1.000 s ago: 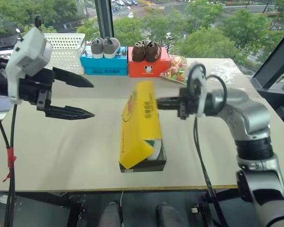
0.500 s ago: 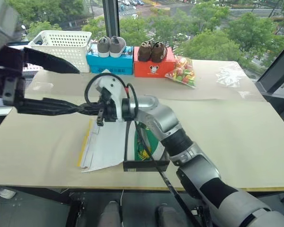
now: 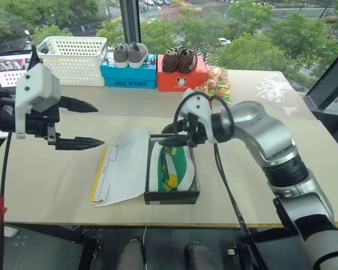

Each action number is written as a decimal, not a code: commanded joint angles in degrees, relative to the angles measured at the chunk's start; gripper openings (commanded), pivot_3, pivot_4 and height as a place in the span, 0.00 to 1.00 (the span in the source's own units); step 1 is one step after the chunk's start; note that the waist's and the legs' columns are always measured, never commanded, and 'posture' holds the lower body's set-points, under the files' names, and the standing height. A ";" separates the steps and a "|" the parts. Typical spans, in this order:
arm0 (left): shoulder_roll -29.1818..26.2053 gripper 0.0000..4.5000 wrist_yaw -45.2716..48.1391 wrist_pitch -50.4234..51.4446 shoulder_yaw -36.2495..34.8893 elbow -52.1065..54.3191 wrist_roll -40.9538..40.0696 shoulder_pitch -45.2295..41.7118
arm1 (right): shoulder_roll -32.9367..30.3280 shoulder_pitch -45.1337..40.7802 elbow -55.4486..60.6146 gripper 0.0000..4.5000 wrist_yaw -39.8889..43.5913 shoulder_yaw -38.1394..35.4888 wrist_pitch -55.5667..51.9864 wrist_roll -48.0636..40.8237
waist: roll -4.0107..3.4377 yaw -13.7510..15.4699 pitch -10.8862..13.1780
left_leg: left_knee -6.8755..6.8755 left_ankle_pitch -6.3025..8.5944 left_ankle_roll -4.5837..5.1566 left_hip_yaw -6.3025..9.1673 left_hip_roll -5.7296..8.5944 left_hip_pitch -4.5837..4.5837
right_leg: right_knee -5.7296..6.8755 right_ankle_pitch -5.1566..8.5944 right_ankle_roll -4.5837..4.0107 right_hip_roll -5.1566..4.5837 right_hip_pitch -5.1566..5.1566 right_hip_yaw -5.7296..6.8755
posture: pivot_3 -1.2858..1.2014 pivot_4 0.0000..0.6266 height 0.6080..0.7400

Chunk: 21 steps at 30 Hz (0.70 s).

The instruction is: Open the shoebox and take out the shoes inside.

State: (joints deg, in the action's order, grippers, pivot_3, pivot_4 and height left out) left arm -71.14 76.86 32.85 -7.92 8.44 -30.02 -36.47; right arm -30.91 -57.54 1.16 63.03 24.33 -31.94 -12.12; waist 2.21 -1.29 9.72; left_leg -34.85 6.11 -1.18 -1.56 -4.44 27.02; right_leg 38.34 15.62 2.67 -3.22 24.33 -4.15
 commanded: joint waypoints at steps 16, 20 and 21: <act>-1.84 1.00 -1.98 10.19 -13.18 8.70 -10.35 5.61 | 7.43 -10.60 -29.11 0.95 20.40 8.63 45.03 15.54 | -0.03 0.12 0.03 | -0.01 0.00 -0.01 0.02 -0.01 0.04 | 0.04 0.00 0.01 0.00 -0.02 0.04 | 0.52 0.24 1.00; -2.62 1.00 -4.22 14.56 -17.78 12.86 -12.88 8.56 | 10.86 -12.04 -35.81 0.95 20.42 10.42 51.70 19.52 | -0.04 -0.11 0.03 | 0.00 0.00 -0.02 0.02 -0.02 -0.03 | 0.09 0.00 0.00 0.00 -0.05 0.03 | 0.52 0.24 1.00; -2.75 1.00 -4.56 15.31 -18.86 13.52 -13.24 9.36 | 11.45 -12.72 -37.39 0.95 20.31 10.32 52.78 20.26 | -0.04 -0.20 0.03 | 0.01 0.00 -0.03 0.02 -0.02 -0.06 | 0.10 0.00 0.00 0.00 -0.06 0.03 | 0.52 0.24 1.00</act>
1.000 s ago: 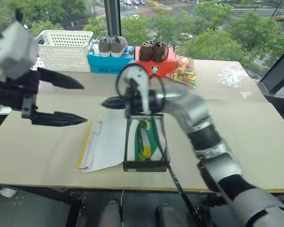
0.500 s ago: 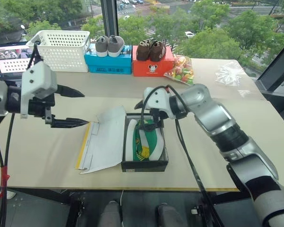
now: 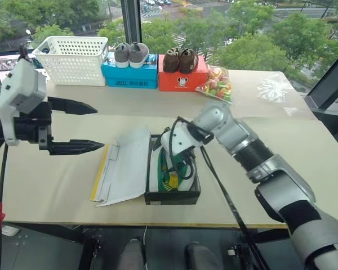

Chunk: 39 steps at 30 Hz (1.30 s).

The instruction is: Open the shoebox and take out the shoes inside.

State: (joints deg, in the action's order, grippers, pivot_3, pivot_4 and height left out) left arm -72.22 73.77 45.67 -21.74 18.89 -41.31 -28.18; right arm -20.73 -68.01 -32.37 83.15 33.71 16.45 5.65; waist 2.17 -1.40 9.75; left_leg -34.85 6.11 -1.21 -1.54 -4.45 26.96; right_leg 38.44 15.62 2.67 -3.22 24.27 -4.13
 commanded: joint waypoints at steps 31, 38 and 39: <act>-2.94 1.00 -5.14 5.63 -13.06 7.52 -4.84 8.80 | 7.46 -16.56 -30.32 0.95 -4.31 -3.17 15.02 10.58 | -0.02 -1.14 0.01 | 0.10 0.01 -0.11 0.00 -0.01 -0.21 | 0.17 0.05 -0.10 -0.01 -0.05 0.01 | 0.52 0.24 1.00; -3.23 1.00 -4.83 5.71 -13.50 7.78 -4.84 9.04 | 8.76 -17.05 -32.23 0.95 -6.75 -3.59 14.05 12.10 | -0.02 -1.24 0.01 | 0.14 0.03 -0.14 0.00 -0.01 -0.21 | 0.17 0.06 -0.13 -0.01 -0.01 0.02 | 0.52 0.24 1.00; -3.33 1.00 -4.79 5.68 -13.42 7.67 -4.84 8.95 | 8.92 -16.82 -32.16 0.95 -6.52 -3.66 14.06 12.16 | -0.02 -1.25 0.02 | 0.15 0.03 -0.14 0.00 -0.01 -0.21 | 0.18 0.07 -0.14 -0.01 0.00 0.02 | 0.52 0.24 1.00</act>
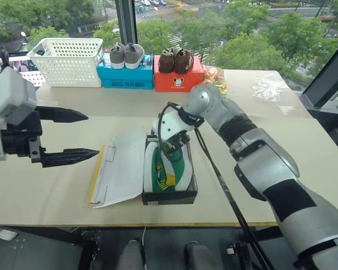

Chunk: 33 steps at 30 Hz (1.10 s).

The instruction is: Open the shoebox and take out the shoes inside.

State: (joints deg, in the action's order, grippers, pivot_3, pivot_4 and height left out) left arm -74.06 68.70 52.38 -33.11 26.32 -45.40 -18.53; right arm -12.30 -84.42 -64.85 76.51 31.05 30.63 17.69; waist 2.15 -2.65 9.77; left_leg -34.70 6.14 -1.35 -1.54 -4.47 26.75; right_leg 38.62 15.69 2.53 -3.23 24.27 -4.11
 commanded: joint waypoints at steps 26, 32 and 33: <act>-3.12 1.00 1.17 -1.17 -2.02 -0.87 -0.39 -0.77 | 3.63 3.68 2.30 0.49 2.79 -1.58 -0.52 0.92 | 0.00 0.01 0.00 | 0.01 0.08 -0.13 0.00 0.00 0.00 | 0.00 0.01 0.00 0.01 -0.01 0.01 | 0.52 0.24 1.00; -3.08 1.00 1.05 -2.66 -0.14 -1.90 -0.09 -1.60 | 1.15 2.31 8.44 0.13 -7.35 -0.12 6.80 6.16 | -0.02 -0.01 0.01 | 0.01 0.10 -0.16 0.00 0.00 0.01 | 0.02 0.01 0.00 0.01 0.02 0.01 | 0.52 0.24 1.00; -3.11 1.00 0.99 -3.11 0.38 -2.23 -0.03 -1.86 | 0.57 2.45 10.15 0.13 -9.19 0.12 7.94 7.29 | -0.01 0.00 0.01 | 0.01 0.11 -0.18 0.00 0.00 0.02 | 0.01 0.01 0.00 0.00 0.04 0.01 | 0.52 0.24 1.00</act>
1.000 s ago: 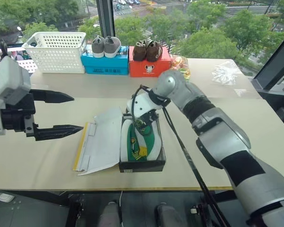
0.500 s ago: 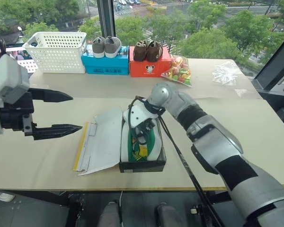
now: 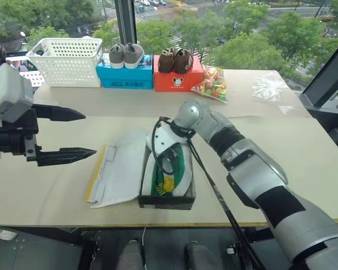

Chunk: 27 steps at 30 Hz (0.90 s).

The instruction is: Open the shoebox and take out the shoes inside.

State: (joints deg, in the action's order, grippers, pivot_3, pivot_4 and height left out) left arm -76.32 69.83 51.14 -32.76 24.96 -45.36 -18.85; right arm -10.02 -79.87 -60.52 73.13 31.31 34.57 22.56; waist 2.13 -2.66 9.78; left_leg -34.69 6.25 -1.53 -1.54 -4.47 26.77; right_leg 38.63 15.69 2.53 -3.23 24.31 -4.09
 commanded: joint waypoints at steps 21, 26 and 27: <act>0.11 1.00 0.76 -10.33 11.91 -7.24 2.05 -9.73 | -7.79 3.02 24.86 0.13 -8.57 -2.03 -5.53 2.51 | 0.02 0.11 0.00 | -0.04 -0.12 0.18 0.00 0.00 0.00 | 0.06 0.01 -0.01 0.01 -0.01 0.00 | 0.52 0.24 1.00; 1.00 1.00 0.87 -11.69 14.59 -8.22 2.72 -11.88 | -8.83 -0.99 23.58 0.13 -12.01 -4.72 -8.28 1.36 | 0.02 0.18 0.01 | -0.04 -0.13 0.18 0.00 0.00 0.01 | 0.08 0.02 -0.02 0.01 0.01 0.00 | 0.52 0.24 1.00; 1.13 1.00 0.95 -11.76 14.91 -8.36 2.86 -12.20 | -8.80 -1.19 23.32 0.13 -12.46 -4.85 -8.48 1.31 | 0.03 0.18 0.01 | -0.03 -0.13 0.18 0.00 0.00 0.01 | 0.08 0.02 -0.02 0.01 0.01 0.00 | 0.52 0.24 1.00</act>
State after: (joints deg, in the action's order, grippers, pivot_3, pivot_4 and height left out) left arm -75.10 70.60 40.83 -17.61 16.66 -42.84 -29.39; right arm -18.80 -79.17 -37.82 62.98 29.11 26.85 25.72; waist 2.16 -2.48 9.79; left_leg -34.72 6.13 -1.36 -1.54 -4.47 26.78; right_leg 38.71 15.72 2.50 -3.22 24.31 -4.09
